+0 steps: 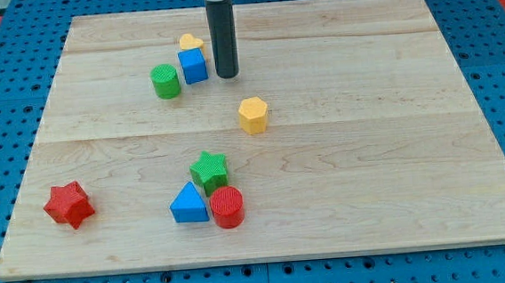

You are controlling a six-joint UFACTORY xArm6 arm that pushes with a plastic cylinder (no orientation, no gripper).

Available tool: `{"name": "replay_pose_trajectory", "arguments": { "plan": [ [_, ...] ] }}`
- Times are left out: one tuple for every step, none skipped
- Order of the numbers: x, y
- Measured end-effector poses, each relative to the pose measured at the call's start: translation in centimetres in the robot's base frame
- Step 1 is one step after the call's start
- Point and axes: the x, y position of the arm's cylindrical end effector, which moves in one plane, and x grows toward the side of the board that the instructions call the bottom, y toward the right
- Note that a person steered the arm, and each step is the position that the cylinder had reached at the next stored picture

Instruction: Push blue cube towards top left

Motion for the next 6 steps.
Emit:
{"name": "replay_pose_trajectory", "arguments": {
  "plan": [
    [-0.1,-8.5],
    [-0.9,-11.4],
    [-5.8,-12.8],
    [-6.7,-12.7],
    [-6.7,-12.6],
    [-6.7,-12.5]
  ]
}}
